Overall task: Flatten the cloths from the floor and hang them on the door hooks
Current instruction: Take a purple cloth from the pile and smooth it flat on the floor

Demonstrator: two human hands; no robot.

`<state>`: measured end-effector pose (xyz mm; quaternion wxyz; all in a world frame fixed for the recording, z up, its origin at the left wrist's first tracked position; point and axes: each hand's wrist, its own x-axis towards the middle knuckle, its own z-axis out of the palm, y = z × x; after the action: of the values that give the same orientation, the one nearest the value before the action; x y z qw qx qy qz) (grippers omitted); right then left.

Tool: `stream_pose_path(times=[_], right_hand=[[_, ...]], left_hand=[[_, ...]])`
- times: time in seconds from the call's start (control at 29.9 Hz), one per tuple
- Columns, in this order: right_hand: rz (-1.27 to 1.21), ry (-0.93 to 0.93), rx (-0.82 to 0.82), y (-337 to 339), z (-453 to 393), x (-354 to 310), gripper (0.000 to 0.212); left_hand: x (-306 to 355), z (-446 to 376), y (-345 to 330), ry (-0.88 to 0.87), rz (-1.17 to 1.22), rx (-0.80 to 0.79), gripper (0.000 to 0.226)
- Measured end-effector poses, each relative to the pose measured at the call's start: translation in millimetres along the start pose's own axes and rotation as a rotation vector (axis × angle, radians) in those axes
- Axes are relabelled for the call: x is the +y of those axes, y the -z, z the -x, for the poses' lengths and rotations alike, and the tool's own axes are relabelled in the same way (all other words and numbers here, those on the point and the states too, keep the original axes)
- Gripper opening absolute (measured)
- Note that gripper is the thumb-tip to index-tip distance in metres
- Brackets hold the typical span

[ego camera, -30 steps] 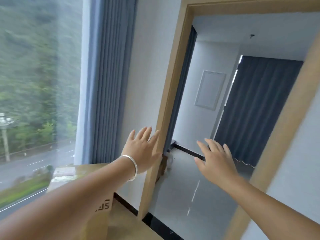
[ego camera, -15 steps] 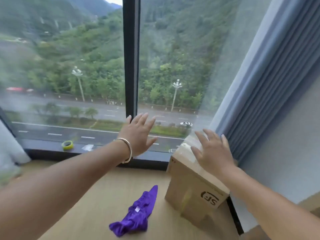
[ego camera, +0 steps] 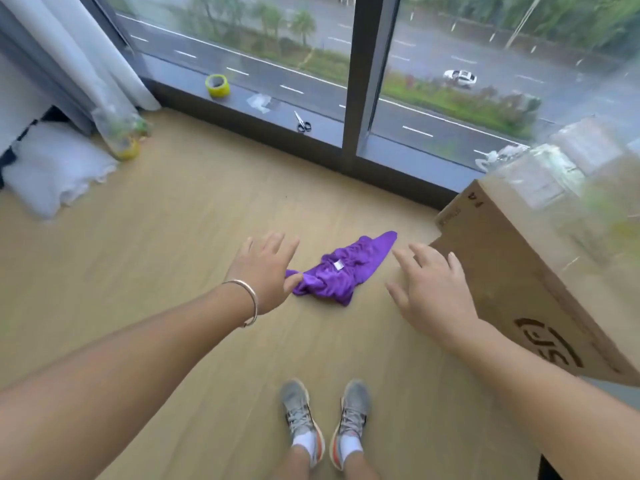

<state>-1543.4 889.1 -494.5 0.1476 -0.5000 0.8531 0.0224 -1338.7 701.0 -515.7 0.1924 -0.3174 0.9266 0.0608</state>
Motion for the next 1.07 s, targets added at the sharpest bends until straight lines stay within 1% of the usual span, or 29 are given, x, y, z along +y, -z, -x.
stream_pose_path(times=[0.17, 0.3, 0.44, 0.57, 0.67, 0.77, 0.84, 0.9, 0.97, 1.04, 1.07], right_hand=[[0.029, 0.024, -0.166, -141.7, -39.0, 1.6, 0.057], [0.032, 0.045, -0.245, -253.5, -71.3, 0.2, 0.057], [0.045, 0.052, -0.277, -374.5, -115.7, 0.5, 0.058], [0.06, 0.06, -0.236, -469.7, -177.8, 3.1, 0.057], [0.077, 0.071, -0.169, -520.2, -232.7, 6.1, 0.057], [0.097, 0.099, -0.062, -555.6, -291.9, 7.4, 0.054], [0.123, 0.136, 0.021, -571.0, -330.3, 8.0, 0.051], [0.193, 0.173, 0.068, -581.4, -363.5, 10.2, 0.05], [0.278, 0.208, 0.03, -588.4, -387.8, 10.5, 0.047], [0.369, 0.254, -0.009, -594.8, -399.6, 9.2, 0.033], [0.398, 0.273, -0.008, -596.3, -399.5, 8.0, 0.026]], left_hand=[[-10.1, -40.3, -167.4, 0.032, 0.039, -0.146, 0.07], [-20.0, -80.5, -288.2, 0.077, 0.069, -0.228, 0.07], [-33.5, -144.3, -397.7, 0.103, 0.112, -0.202, 0.069], [-54.2, -209.3, -480.1, 0.116, 0.127, -0.158, 0.066], [-72.4, -261.3, -519.6, 0.101, 0.141, -0.105, 0.058], [-90.8, -313.3, -542.3, 0.115, 0.281, 0.021, 0.047], [-101.6, -341.4, -552.6, 0.136, 0.302, 0.054, 0.043], [-108.5, -359.1, -563.3, 0.151, 0.246, 0.022, 0.038], [-110.8, -361.5, -573.8, 0.119, 0.242, -0.009, 0.035], [-109.5, -355.6, -584.7, 0.057, 0.261, -0.062, 0.039], [-107.8, -349.7, -589.3, 0.056, 0.276, -0.104, 0.039]])
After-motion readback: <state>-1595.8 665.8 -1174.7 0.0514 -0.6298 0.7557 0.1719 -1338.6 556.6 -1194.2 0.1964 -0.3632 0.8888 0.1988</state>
